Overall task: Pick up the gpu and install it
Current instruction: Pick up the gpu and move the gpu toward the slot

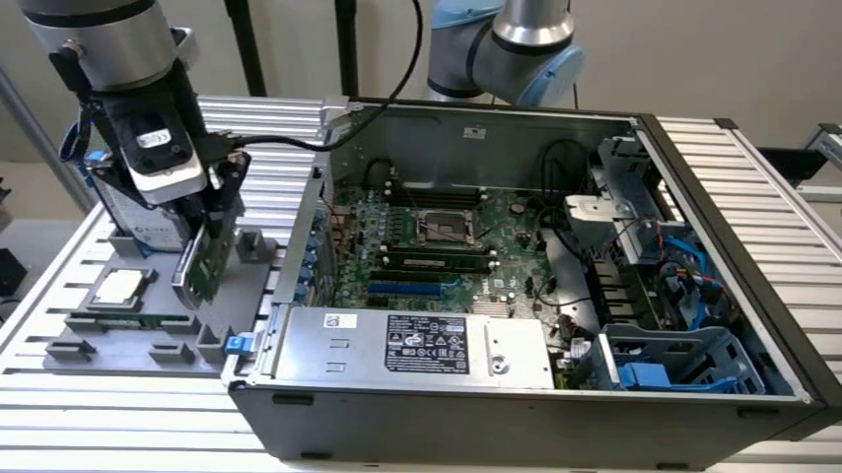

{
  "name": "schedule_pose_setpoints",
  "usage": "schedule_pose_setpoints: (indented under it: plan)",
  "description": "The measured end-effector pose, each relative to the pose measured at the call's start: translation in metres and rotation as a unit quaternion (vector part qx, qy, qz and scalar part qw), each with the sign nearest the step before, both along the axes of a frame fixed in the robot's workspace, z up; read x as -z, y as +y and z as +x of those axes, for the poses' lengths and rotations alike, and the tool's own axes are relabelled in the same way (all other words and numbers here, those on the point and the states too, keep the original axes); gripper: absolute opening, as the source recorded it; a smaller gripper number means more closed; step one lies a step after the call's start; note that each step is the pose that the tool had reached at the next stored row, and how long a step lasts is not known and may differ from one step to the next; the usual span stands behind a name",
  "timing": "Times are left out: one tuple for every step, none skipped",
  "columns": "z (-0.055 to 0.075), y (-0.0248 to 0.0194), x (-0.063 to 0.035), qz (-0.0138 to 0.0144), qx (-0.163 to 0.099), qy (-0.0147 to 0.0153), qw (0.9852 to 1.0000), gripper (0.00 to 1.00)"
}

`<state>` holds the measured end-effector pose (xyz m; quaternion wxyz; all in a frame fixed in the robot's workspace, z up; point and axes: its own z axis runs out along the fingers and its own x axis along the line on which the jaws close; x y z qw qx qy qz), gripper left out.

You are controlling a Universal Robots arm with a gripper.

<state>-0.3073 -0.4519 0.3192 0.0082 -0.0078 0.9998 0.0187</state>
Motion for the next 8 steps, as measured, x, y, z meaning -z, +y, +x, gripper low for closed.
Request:
schedule_pose_setpoints:
  plan:
    - [0.0,-0.0005,-0.0082,-0.0001,0.0,0.0,1.0,0.0]
    - [0.0,-0.0008,-0.0128,0.0,0.0,0.0,1.0,0.0]
    - [0.0,-0.0011,-0.0174,0.0,0.0,0.0,1.0,0.0]
    - [0.0,-0.0013,-0.0221,0.0,0.0,0.0,1.0,0.0]
    - [0.001,-0.0016,-0.0267,0.0,0.0,0.0,1.0,0.0]
    - [0.001,-0.0019,-0.0312,-0.0001,0.0,0.0002,1.0,0.0]
    - [0.002,-0.0022,-0.0359,-0.0001,0.0,0.0001,1.0,0.0]
    - [0.003,-0.0025,-0.0419,-0.0001,0.0,0.0002,1.0,0.0]
